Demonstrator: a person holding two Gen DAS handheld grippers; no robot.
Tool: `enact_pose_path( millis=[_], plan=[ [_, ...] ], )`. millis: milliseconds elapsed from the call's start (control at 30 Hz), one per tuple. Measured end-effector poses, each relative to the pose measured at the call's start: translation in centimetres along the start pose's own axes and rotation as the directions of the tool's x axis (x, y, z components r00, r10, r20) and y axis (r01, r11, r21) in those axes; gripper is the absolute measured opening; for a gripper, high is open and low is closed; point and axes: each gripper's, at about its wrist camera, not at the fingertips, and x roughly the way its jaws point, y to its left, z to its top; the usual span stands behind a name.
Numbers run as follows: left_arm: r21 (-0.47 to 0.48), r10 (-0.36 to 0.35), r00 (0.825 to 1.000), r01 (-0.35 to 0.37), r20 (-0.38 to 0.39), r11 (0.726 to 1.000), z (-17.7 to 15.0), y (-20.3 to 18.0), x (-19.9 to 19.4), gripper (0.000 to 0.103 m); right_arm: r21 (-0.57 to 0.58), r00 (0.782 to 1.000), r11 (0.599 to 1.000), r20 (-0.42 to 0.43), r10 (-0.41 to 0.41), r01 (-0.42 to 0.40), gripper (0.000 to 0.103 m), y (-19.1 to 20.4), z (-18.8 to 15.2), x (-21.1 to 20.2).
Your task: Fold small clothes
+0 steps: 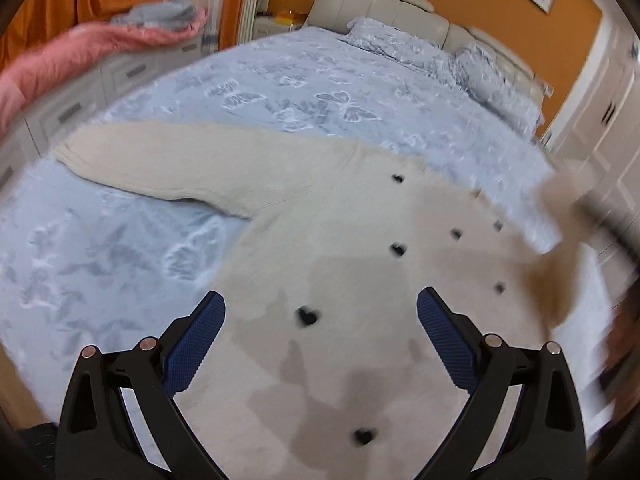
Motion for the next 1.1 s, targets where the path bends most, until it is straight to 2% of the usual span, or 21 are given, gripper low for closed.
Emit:
enact_pose_path(
  millis=[67, 100, 167, 200, 267, 367, 400, 433, 500, 567, 633, 700, 767, 900, 933, 967, 1000, 1033, 1067, 1100],
  plan=[
    [-0.035, -0.022, 0.999, 0.021, -0.023, 0.999, 1.4, -0.2, 1.1, 0.095, -0.026, 0.997, 0.999, -0.074, -0.038, 0.036, 0.033, 2.2, -2.7, 3.0],
    [-0.045, -0.030, 0.999, 0.028, -0.033, 0.999, 1.8, -0.3, 1.6, 0.096, 0.002, 0.994, 0.999, -0.095, -0.045, 0.045, 0.033, 2.1, -3.6, 3.4],
    [-0.063, -0.061, 0.997, 0.058, -0.048, 0.996, 3.0, -0.5, 3.1, 0.097, 0.132, 0.992, 0.989, -0.110, -0.058, 0.073, 0.036, -0.6, -5.8, 2.4],
    [-0.065, -0.066, 0.996, 0.063, -0.053, 0.996, 3.4, -0.7, 3.8, 0.097, 0.177, 0.990, 0.978, -0.105, -0.091, 0.109, 0.040, -2.3, -6.6, 1.5],
    [-0.063, -0.089, 0.993, 0.084, -0.083, 0.995, 4.2, -1.6, 6.1, 0.098, 0.227, 0.972, 0.948, -0.120, -0.200, 0.223, 0.058, -5.1, -8.5, -0.4],
    [-0.085, -0.125, 0.982, 0.113, -0.143, 0.990, 4.5, -3.4, 9.2, 0.098, 0.265, 0.936, 0.904, -0.201, -0.287, 0.335, 0.059, -9.0, -10.9, -1.4],
    [-0.101, -0.148, 0.974, 0.132, -0.173, 0.986, 4.4, -4.4, 10.4, 0.098, 0.292, 0.931, 0.890, -0.216, -0.294, 0.349, 0.059, -10.4, -11.1, -1.5],
    [-0.104, -0.151, 0.970, 0.132, -0.192, 0.986, 4.3, -5.0, 11.3, 0.098, 0.319, 0.933, 0.883, -0.214, -0.288, 0.346, 0.059, -11.3, -11.1, -1.6],
    [-0.100, -0.098, 0.970, 0.077, -0.224, 0.992, 4.1, -6.1, 13.6, 0.098, 0.365, 0.938, 0.867, -0.202, -0.282, 0.339, 0.059, -12.1, -10.9, -1.2],
    [-0.150, -0.051, 0.967, 0.014, -0.251, 0.989, 3.9, -5.4, 15.1, 0.097, 0.403, 0.945, 0.857, -0.196, -0.261, 0.320, 0.063, -12.9, -10.7, -0.9],
    [-0.278, -0.052, 0.963, -0.024, -0.264, 0.960, 3.6, -3.3, 15.5, 0.096, 0.427, 0.944, 0.845, -0.208, -0.255, 0.322, 0.065, -13.1, -11.4, -1.1],
    [-0.385, -0.083, 0.977, 0.001, -0.197, 0.923, 3.2, -1.3, 13.8, 0.096, 0.451, 0.945, 0.834, -0.223, -0.240, 0.318, 0.065, -13.7, -11.5, 0.3],
    [-0.387, -0.059, 0.982, -0.016, -0.179, 0.922, 3.2, -0.6, 13.3, 0.097, 0.471, 0.948, 0.826, -0.220, -0.231, 0.310, 0.065, -14.2, -11.7, 1.5],
    [-0.312, -0.009, 0.973, -0.066, -0.232, 0.948, 4.1, -1.1, 15.8, 0.097, 0.473, 0.942, 0.823, -0.267, -0.206, 0.314, 0.064, -14.3, -11.4, 4.0],
    [-0.286, -0.007, 0.976, -0.057, -0.216, 0.957, 4.6, -1.8, 15.8, 0.086, 0.472, 0.940, 0.827, -0.290, -0.182, 0.306, 0.057, -14.3, -11.2, 5.1],
    [-0.251, -0.024, 0.980, -0.027, -0.198, 0.968, 5.2, -2.4, 15.6, 0.050, 0.460, 0.936, 0.831, -0.300, -0.185, 0.312, 0.026, -14.2, -10.8, 5.5],
    [-0.212, -0.054, 0.979, 0.012, -0.194, 0.977, 6.2, -3.3, 15.4, 0.034, 0.451, 0.939, 0.839, -0.289, -0.185, 0.304, 0.016, -14.0, -10.0, 5.2],
    [-0.211, -0.098, 0.979, 0.059, -0.177, 0.976, 7.1, -3.7, 14.9, 0.008, 0.491, 0.962, 0.834, -0.221, -0.160, 0.252, 0.016, -14.1, -9.0, 3.8],
    [-0.221, -0.151, 0.978, 0.117, -0.143, 0.968, 7.8, -3.8, 14.1, 0.004, 0.524, 0.978, 0.827, -0.153, -0.145, 0.204, 0.016, -14.1, -8.3, 2.4],
    [-0.211, -0.161, 0.984, 0.140, -0.082, 0.967, 8.7, -4.0, 12.8, 0.004, 0.546, 0.988, 0.823, -0.071, -0.140, 0.156, 0.016, -14.1, -7.2, 0.4]
  ],
)
